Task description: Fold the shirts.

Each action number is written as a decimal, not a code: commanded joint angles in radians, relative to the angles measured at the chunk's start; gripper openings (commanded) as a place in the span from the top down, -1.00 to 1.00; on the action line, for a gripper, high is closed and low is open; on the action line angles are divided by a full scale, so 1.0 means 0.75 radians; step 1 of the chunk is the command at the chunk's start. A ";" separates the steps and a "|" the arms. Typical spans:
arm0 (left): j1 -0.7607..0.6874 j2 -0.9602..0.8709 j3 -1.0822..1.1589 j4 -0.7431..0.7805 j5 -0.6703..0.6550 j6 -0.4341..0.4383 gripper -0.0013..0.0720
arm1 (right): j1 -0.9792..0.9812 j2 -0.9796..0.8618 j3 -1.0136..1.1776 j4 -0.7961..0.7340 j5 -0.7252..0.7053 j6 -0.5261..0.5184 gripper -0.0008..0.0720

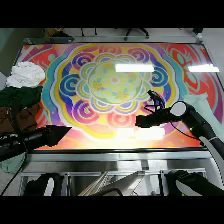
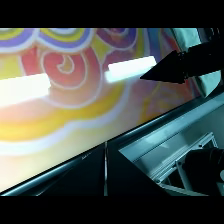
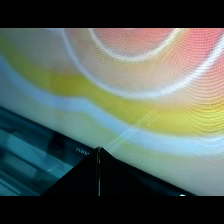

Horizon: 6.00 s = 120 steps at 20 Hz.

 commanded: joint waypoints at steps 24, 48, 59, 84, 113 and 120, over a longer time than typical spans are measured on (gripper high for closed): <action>0.094 -1.870 1.506 1.573 0.452 -0.132 -0.88 | 0.001 -0.001 -0.001 0.001 -0.008 0.000 0.92; 0.165 -2.438 1.901 1.558 1.198 -0.156 0.93 | 0.001 -0.165 -0.001 0.005 -0.011 -0.004 0.92; -0.281 -1.547 1.681 0.786 0.620 0.012 0.94 | 0.001 -0.198 -0.001 0.004 -0.081 -0.004 0.92; -0.347 -0.993 0.197 0.579 0.267 -0.289 -0.95 | -0.376 -0.271 0.064 0.165 0.082 -0.267 -0.43; -0.350 -1.475 0.317 0.209 0.609 0.003 -0.33 | -0.200 -0.560 0.070 0.667 -0.258 -0.669 0.02; -0.335 -1.474 0.318 0.200 0.612 0.073 0.93 | -0.203 -0.564 0.070 0.656 -0.308 -0.689 0.40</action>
